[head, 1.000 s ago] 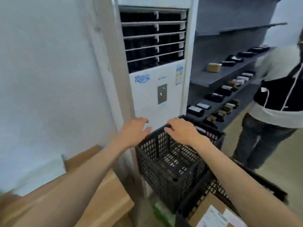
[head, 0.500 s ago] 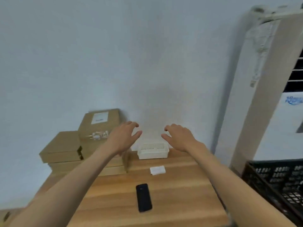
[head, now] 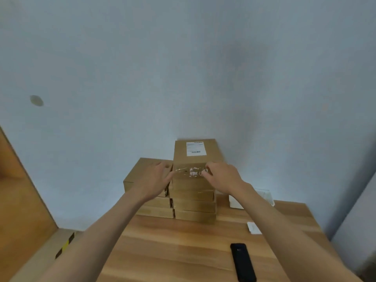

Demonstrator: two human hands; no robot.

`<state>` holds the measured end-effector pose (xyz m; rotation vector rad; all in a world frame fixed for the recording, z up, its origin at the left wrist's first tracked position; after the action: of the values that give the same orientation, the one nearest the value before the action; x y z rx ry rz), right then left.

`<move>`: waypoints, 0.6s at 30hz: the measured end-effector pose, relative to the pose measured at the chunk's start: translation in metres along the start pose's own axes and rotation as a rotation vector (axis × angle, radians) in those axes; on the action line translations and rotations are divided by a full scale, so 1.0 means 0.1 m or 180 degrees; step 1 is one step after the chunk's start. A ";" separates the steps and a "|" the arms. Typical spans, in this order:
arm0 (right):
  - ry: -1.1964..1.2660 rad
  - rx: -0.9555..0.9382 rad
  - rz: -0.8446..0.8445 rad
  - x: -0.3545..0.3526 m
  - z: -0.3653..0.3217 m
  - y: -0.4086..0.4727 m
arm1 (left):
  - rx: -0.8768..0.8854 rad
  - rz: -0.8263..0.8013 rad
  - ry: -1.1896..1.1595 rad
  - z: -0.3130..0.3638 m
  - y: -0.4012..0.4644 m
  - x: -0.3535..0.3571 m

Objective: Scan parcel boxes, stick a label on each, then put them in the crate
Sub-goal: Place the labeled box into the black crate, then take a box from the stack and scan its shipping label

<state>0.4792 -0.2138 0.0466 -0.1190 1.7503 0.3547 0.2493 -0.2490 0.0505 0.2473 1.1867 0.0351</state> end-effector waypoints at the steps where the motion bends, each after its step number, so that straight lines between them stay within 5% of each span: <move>1: -0.0003 0.0027 0.0003 0.04 -0.01 0.09 | -0.0033 -0.0008 0.0004 -0.08 0.07 0.02; 18: 0.0284 0.1205 0.0289 0.71 0.96 1.39 | -0.0438 -0.0440 -0.0586 -0.70 1.64 0.77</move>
<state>0.5161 -0.0454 -0.0147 0.2204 1.8844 0.0795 0.2304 -0.0653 -0.0102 0.0457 1.0109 -0.0267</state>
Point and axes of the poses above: each hand's wrist, its own y-axis towards the middle knuckle, its own x-axis out of the palm, z = x × y, the point moved 2 cm from there along y, towards the middle knuckle
